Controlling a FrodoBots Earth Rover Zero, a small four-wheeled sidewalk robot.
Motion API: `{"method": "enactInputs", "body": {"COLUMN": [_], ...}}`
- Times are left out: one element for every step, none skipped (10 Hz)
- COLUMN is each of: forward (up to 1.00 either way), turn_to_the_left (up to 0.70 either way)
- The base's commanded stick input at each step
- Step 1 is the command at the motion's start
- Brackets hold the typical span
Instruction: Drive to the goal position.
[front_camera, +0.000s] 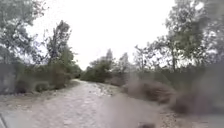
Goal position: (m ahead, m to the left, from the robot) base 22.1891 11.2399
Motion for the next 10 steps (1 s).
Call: {"method": "enactInputs", "body": {"forward": [0.45,0.45,0.45,0.45,0.45,0.45,0.45,0.45,0.45,0.45], "turn_to_the_left": [0.00,0.00,0.00,0.00,0.27,0.27,0.27,0.27,0.27,0.27]}}
